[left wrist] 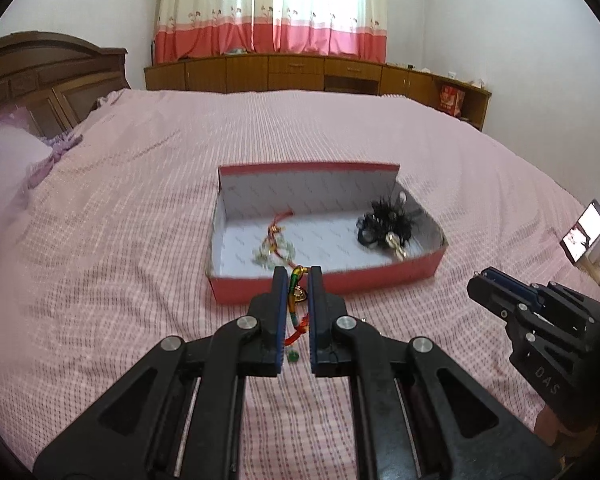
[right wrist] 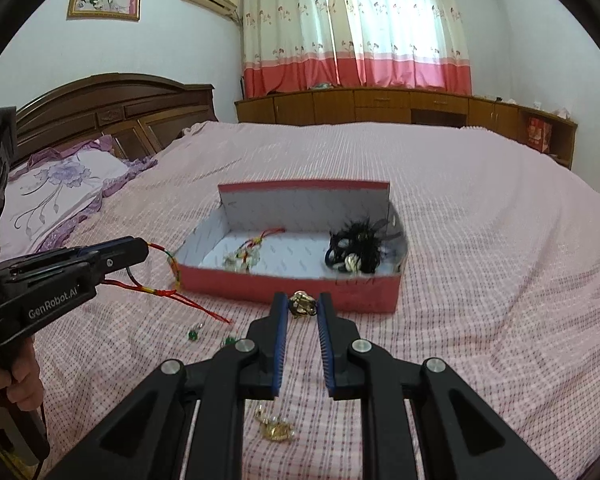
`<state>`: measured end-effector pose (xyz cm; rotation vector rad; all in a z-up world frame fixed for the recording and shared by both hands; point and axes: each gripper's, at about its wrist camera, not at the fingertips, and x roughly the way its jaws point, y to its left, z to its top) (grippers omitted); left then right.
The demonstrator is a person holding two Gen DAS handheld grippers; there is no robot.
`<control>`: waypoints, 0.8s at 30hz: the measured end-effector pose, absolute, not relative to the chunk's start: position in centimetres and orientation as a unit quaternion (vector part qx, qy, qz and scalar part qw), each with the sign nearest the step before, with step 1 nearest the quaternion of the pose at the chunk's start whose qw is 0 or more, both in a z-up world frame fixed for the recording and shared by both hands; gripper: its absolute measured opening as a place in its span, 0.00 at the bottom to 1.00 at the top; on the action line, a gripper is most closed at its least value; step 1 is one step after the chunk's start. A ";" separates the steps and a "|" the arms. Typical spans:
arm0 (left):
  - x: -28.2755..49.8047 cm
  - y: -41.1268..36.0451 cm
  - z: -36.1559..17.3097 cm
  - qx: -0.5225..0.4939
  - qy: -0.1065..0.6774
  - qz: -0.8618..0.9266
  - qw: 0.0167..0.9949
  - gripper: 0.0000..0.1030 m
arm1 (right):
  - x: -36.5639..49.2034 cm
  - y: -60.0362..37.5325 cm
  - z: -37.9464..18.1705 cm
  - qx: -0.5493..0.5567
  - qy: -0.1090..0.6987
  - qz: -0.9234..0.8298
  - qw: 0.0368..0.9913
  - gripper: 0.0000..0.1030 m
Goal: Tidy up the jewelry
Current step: 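Carry the cord bracelet in left tool and gold charm in right tool into the shoebox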
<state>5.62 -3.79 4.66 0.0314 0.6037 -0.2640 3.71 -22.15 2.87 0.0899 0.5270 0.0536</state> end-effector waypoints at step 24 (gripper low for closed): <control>11.5 -4.8 7.4 0.017 0.230 -0.113 0.966 0.01 | 9.9 -21.7 6.5 0.018 0.204 0.012 0.979 0.16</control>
